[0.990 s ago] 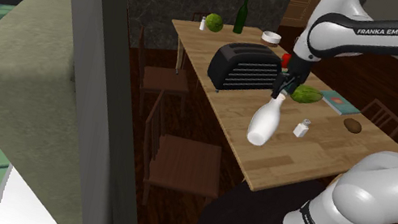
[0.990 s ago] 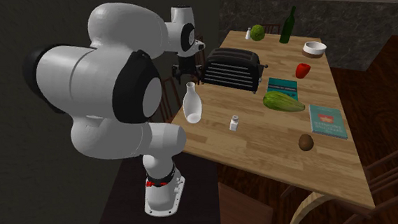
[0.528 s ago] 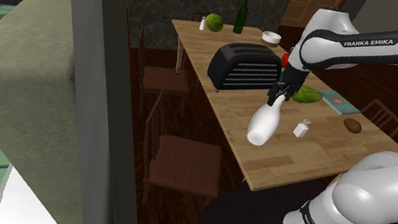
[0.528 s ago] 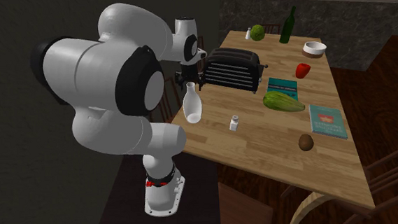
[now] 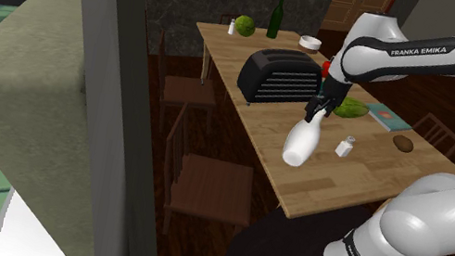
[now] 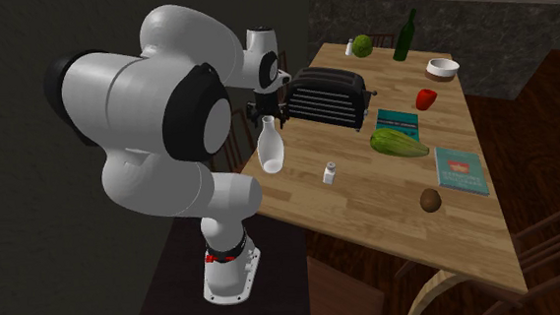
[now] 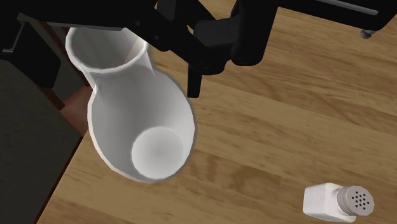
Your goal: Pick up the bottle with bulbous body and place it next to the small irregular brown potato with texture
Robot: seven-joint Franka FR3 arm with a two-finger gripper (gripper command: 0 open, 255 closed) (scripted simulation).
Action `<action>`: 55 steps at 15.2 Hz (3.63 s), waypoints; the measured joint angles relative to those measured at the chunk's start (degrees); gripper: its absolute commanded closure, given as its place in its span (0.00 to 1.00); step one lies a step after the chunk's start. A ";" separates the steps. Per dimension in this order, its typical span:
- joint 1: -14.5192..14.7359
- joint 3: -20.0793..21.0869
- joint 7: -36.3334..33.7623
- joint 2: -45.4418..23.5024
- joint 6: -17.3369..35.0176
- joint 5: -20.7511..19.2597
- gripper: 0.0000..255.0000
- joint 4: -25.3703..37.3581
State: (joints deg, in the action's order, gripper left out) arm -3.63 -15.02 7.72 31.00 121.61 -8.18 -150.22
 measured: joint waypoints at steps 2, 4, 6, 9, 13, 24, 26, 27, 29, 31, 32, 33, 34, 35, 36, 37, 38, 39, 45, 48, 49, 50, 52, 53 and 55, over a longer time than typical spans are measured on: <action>0.00 0.00 0.00 0.01 0.00 0.00 1.00 0.02; -0.01 0.00 0.00 0.02 0.00 -0.01 1.00 0.03; -0.01 -0.01 0.01 0.02 0.00 -0.01 1.00 0.02; -0.01 -0.01 0.00 0.03 0.00 -0.01 1.00 0.02; 0.00 0.30 -0.11 0.95 -1.84 0.08 1.00 0.89; 0.22 1.26 -0.02 2.93 -10.92 0.72 1.00 8.01; 0.32 1.53 -0.14 3.15 -12.45 0.89 1.00 9.30; 0.35 1.59 -0.11 3.20 -13.25 0.96 1.00 10.05; 0.37 1.70 -0.03 3.38 -14.86 1.05 1.00 11.50; 0.42 1.95 -0.09 3.72 -16.59 1.17 1.00 12.89; 0.43 1.96 -0.01 3.69 -17.23 1.20 1.00 13.55; 0.43 1.99 0.04 3.71 -18.02 1.24 1.00 14.32; 0.50 2.12 -0.03 3.63 -18.65 1.34 1.00 15.02; 0.58 2.30 -0.16 3.68 -19.37 1.45 1.00 15.69; 0.62 2.26 -0.03 3.33 -20.04 1.51 1.00 16.72; 0.63 2.27 0.07 3.25 -20.91 1.54 1.00 17.68; 0.68 2.36 0.06 3.17 -21.73 1.62 1.00 18.58; 0.70 2.39 0.11 3.08 -22.49 1.67 1.00 19.43; 0.92 2.86 0.09 2.73 -26.97 2.04 1.00 24.24; 1.00 2.93 0.24 2.20 -29.22 2.18 1.00 27.02; 1.04 2.97 0.26 1.93 -29.87 2.25 1.00 27.94; 1.10 3.04 0.24 1.66 -30.62 2.34 1.00 28.95; 1.16 3.15 0.28 1.36 -32.24 2.44 1.00 30.86; 1.21 3.19 0.29 1.10 -32.80 2.50 1.00 31.69; 1.27 3.23 0.39 0.60 -34.34 2.61 1.00 33.72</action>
State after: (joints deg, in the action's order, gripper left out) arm -2.36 -11.79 8.11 31.60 87.27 -5.58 -116.51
